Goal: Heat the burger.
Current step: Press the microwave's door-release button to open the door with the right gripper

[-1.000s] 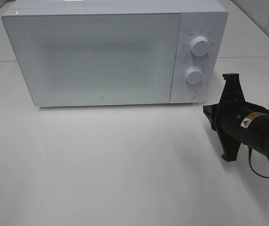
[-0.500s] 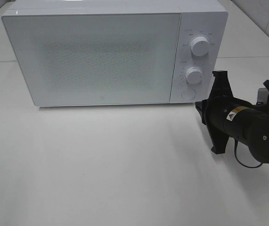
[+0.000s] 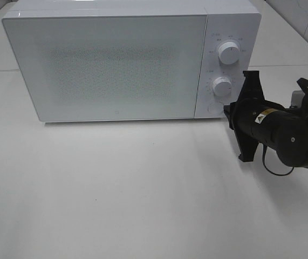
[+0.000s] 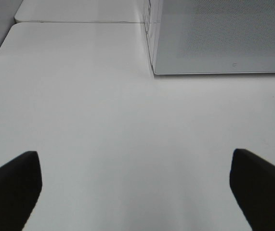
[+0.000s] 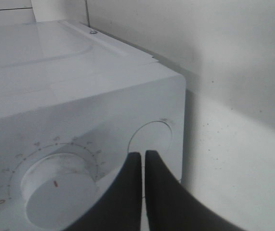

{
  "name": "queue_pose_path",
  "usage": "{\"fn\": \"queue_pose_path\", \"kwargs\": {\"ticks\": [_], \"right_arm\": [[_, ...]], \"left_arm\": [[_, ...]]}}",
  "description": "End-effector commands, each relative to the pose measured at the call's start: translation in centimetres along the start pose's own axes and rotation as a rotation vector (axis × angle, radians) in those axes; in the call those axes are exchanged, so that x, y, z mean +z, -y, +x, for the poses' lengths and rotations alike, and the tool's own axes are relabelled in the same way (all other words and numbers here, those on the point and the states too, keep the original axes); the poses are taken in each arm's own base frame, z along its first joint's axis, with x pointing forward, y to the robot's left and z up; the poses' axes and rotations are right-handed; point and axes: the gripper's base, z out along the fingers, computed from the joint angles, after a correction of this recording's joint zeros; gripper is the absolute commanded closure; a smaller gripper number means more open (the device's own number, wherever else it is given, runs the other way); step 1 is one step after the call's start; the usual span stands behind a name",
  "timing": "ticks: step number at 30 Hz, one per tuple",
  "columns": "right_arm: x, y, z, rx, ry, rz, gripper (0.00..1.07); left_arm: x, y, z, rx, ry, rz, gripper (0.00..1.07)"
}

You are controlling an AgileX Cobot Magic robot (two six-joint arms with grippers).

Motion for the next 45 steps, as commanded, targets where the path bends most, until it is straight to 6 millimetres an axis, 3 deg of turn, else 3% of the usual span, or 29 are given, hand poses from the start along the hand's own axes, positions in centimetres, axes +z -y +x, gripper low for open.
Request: {"fn": "queue_pose_path", "kwargs": {"ticks": [1, 22, 40, 45], "right_arm": [[0.7, -0.8, 0.1, -0.042, 0.0, -0.02, 1.07], [3.6, 0.0, 0.5, -0.022, 0.002, -0.005, 1.07], [3.7, -1.4, -0.3, -0.014, 0.098, -0.133, 1.07], [3.5, -2.5, -0.8, 0.028, 0.164, -0.241, 1.07]], "left_arm": [[-0.2, 0.0, 0.1, -0.008, 0.012, 0.0, 0.09], [-0.2, 0.0, 0.1, -0.008, 0.012, 0.0, 0.09], [-0.2, 0.0, 0.1, -0.008, 0.012, 0.0, 0.09], [-0.2, 0.0, 0.1, -0.008, 0.012, 0.0, 0.09]]}}
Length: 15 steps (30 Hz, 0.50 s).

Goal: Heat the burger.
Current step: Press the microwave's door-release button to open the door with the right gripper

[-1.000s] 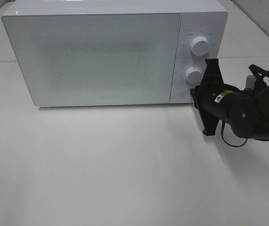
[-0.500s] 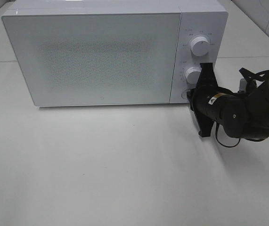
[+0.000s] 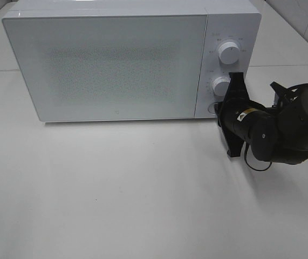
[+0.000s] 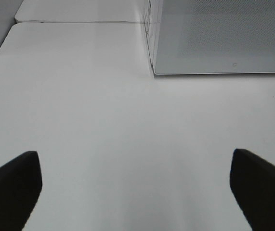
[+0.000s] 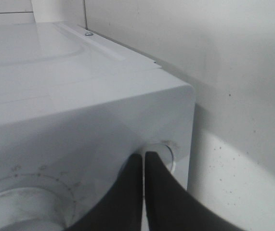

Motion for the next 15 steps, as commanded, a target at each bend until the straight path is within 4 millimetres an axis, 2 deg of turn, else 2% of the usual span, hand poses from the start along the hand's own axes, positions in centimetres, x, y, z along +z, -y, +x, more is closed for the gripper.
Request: {"fn": "queue_pose_path", "kwargs": {"ticks": [1, 3, 6, 11, 15], "right_arm": [[0.0, -2.6, -1.4, 0.049, 0.107, -0.199, 1.07], [0.4, -4.0, -1.3, 0.05, 0.125, -0.261, 1.07], [0.5, -4.2, -1.5, 0.049, 0.14, -0.267, 1.07], [0.4, -5.9, -2.5, 0.039, 0.24, -0.396, 1.07], [0.7, -6.4, -2.9, 0.041, 0.259, -0.407, 1.07]], "left_arm": [[-0.2, 0.0, 0.1, -0.008, 0.012, 0.0, 0.09], [-0.2, 0.0, 0.1, -0.008, 0.012, 0.0, 0.09], [-0.2, 0.0, 0.1, -0.008, 0.012, 0.0, 0.09], [-0.2, 0.0, 0.1, -0.008, 0.012, 0.0, 0.09], [-0.2, 0.0, 0.1, -0.008, 0.012, 0.0, 0.09]]}}
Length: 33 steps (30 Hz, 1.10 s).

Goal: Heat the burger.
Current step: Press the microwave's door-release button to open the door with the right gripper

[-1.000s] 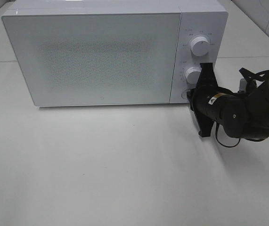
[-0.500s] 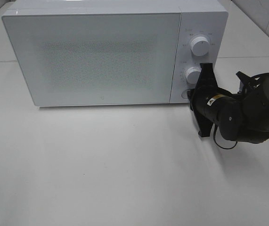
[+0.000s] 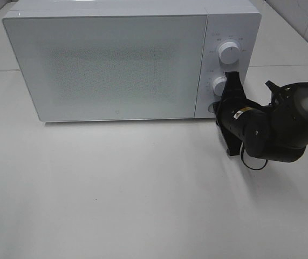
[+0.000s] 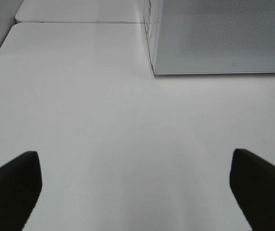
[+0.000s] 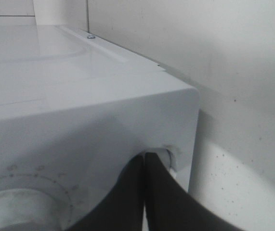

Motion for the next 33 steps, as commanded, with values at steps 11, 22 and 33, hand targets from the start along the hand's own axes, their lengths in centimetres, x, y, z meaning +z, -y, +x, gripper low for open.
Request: {"fn": "queue_pose_path", "kwargs": {"ticks": [11, 22, 33], "right_arm": [[0.9, -7.4, -4.7, 0.091, 0.293, -0.479, 1.07], [0.6, -7.6, -4.9, 0.078, 0.287, -0.496, 1.07], [0.4, -4.3, -3.4, 0.061, 0.133, -0.238, 1.07]], "left_arm": [[-0.2, 0.0, 0.1, -0.008, 0.012, 0.0, 0.09], [-0.2, 0.0, 0.1, -0.008, 0.012, 0.0, 0.09], [-0.2, 0.0, 0.1, -0.008, 0.012, 0.0, 0.09]]}}
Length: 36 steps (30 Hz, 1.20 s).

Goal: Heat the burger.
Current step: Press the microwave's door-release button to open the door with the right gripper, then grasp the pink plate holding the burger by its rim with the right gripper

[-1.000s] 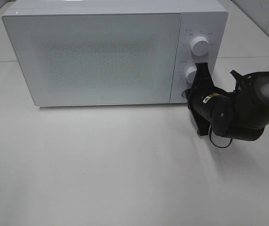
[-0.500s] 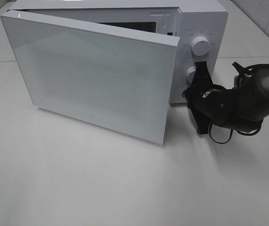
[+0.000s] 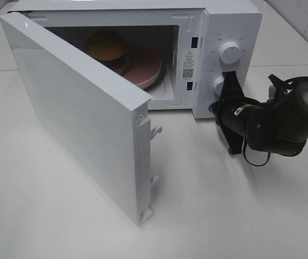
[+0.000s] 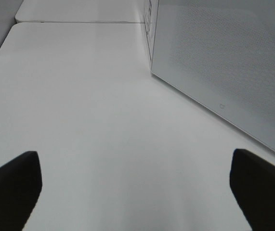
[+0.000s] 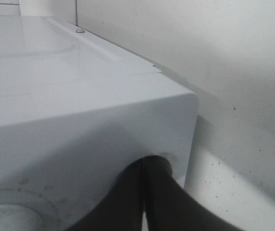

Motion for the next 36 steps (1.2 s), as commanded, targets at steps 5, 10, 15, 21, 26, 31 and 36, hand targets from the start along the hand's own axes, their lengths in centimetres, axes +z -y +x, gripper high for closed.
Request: {"fn": "queue_pose_path", "kwargs": {"ticks": [5, 10, 15, 21, 26, 31, 36], "right_arm": [[-1.0, -2.2, -1.7, 0.102, 0.073, -0.179, 1.07], [-1.8, -1.1, -1.0, 0.079, 0.002, -0.095, 1.07], [-2.9, -0.2, -0.5, 0.011, -0.072, 0.0, 1.07], [-4.3, 0.2, -0.4, -0.056, -0.127, 0.056, 1.07], [-6.0, -0.1, -0.5, -0.146, -0.164, 0.091, 1.07], [-8.0, -1.6, -0.5, -0.346, -0.224, 0.115, 1.07], [-9.7, -2.4, -0.8, -0.543, -0.269, 0.155, 1.06]], "left_arm": [[-0.2, 0.0, 0.1, -0.008, 0.012, 0.0, 0.09], [-0.2, 0.0, 0.1, -0.008, 0.012, 0.0, 0.09], [-0.2, 0.0, 0.1, -0.008, 0.012, 0.0, 0.09], [-0.2, 0.0, 0.1, -0.008, 0.012, 0.0, 0.09], [-0.2, 0.0, 0.1, -0.008, 0.012, 0.0, 0.09], [-0.2, 0.0, 0.1, -0.008, 0.012, 0.0, 0.09], [-0.2, 0.0, 0.1, -0.008, 0.012, 0.0, 0.09]]}}
